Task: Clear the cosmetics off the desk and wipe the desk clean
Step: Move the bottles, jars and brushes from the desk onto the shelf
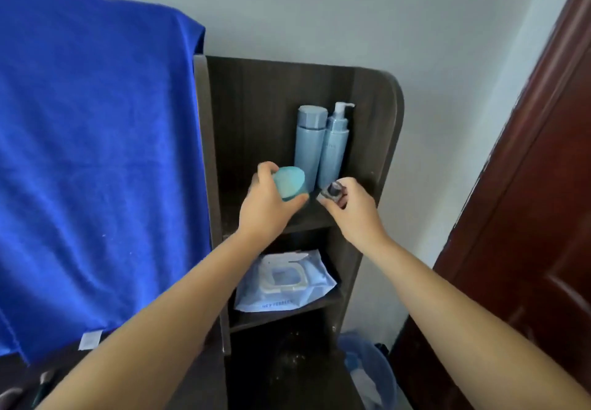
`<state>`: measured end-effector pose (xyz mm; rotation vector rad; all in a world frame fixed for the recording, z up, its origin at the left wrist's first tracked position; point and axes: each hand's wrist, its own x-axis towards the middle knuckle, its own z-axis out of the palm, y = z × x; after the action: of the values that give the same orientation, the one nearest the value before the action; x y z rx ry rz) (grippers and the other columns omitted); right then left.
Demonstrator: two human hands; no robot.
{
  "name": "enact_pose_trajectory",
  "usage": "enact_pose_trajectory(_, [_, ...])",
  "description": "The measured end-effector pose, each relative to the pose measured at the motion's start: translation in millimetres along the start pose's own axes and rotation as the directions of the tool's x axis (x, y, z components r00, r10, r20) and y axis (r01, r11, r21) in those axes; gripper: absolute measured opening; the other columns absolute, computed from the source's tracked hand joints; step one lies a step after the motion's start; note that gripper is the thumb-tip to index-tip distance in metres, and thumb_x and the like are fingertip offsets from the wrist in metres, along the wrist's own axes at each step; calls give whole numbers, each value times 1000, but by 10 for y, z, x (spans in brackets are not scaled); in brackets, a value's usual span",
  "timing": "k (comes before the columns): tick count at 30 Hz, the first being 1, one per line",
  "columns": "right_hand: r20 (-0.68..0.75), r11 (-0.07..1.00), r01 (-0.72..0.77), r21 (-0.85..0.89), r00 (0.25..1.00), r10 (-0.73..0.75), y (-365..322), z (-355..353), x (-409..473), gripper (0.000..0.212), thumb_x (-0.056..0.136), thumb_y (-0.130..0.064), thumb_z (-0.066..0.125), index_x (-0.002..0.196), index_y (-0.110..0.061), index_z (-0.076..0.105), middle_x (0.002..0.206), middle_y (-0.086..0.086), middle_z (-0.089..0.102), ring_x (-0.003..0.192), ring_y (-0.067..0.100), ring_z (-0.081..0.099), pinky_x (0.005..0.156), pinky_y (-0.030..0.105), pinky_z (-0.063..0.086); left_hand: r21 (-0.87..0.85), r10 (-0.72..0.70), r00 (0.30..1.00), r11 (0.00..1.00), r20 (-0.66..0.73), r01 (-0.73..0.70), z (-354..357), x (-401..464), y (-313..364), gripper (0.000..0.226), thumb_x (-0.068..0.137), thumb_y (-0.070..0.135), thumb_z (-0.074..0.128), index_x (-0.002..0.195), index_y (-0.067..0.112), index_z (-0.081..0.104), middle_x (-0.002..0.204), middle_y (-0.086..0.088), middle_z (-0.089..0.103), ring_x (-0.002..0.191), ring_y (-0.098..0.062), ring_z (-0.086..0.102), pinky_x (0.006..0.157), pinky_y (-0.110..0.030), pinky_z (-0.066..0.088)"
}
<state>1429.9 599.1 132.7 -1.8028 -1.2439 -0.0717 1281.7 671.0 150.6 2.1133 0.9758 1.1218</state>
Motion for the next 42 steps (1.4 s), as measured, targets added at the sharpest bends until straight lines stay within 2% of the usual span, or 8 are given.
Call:
enact_pose_trajectory(7, [65,991,-32,-132,997,40,128,193,333,28,85,-26,65,105,-8,57,107,10,52,90,28,58,80,40,49,214,-78,997,973,-25,82,228,392,-66,60,78,34,70,123,16,36,124,-10,47,109,-28,51,87,-41,45])
enact_pose_trajectory(15, [-44,1000,11,-29,999,-12,181,212,279,42,85,-7,58,126,-11,46,118,12,45,92,26,58,85,39,50,151,-65,995,986,-81,76,261,334,-99,70,78,24,71,134,13,30,136,-11,33,120,-28,44,93,-37,42])
enact_pose_trajectory(19, [-165,969,248,-3,955,-245,-9,245,-14,31,86,-8,57,117,-10,52,105,9,52,89,15,55,77,32,51,78,124,987,990,-107,-116,21,-26,-98,65,79,22,70,134,14,35,133,-6,39,118,-15,45,89,-27,44])
enact_pose_trajectory(24, [-26,857,487,167,871,-490,-551,776,-620,21,88,-14,46,106,-11,57,93,5,57,82,18,58,75,25,47,125,267,961,958,-68,-257,-641,-862,-515,33,84,34,50,116,30,41,97,19,44,84,5,44,66,-17,44])
enact_pose_trajectory(28, [258,830,486,274,795,-550,-957,1608,-1251,17,88,-18,45,96,-15,60,90,3,61,82,16,57,73,24,44,215,-62,988,972,-144,93,-1310,-1505,-1509,18,86,30,53,103,30,47,84,14,51,71,6,47,65,-19,40])
enact_pose_trajectory(34, [796,965,226,129,558,-237,-1417,3064,-2146,22,91,-29,47,109,-18,55,106,2,60,95,25,59,82,39,48,405,-590,772,662,-236,630,-2276,-2378,-2929,14,90,21,50,99,16,58,95,-3,59,93,-24,56,75,-34,44])
enact_pose_trajectory(37, [880,980,200,-6,467,-90,-1668,3593,-2397,33,93,-33,48,119,-13,46,122,8,54,110,30,54,86,38,45,494,-731,662,520,-164,697,-2445,-2606,-3372,23,93,28,46,106,15,58,110,-9,59,109,-29,51,86,-37,44])
enact_pose_trajectory(42, [848,967,160,-195,523,84,-1917,4130,-2621,37,92,-32,52,117,-9,37,121,13,52,107,34,58,79,41,48,576,-766,634,475,-101,666,-2416,-2672,-3679,31,91,34,49,114,14,51,115,-7,54,115,-26,46,87,-37,41])
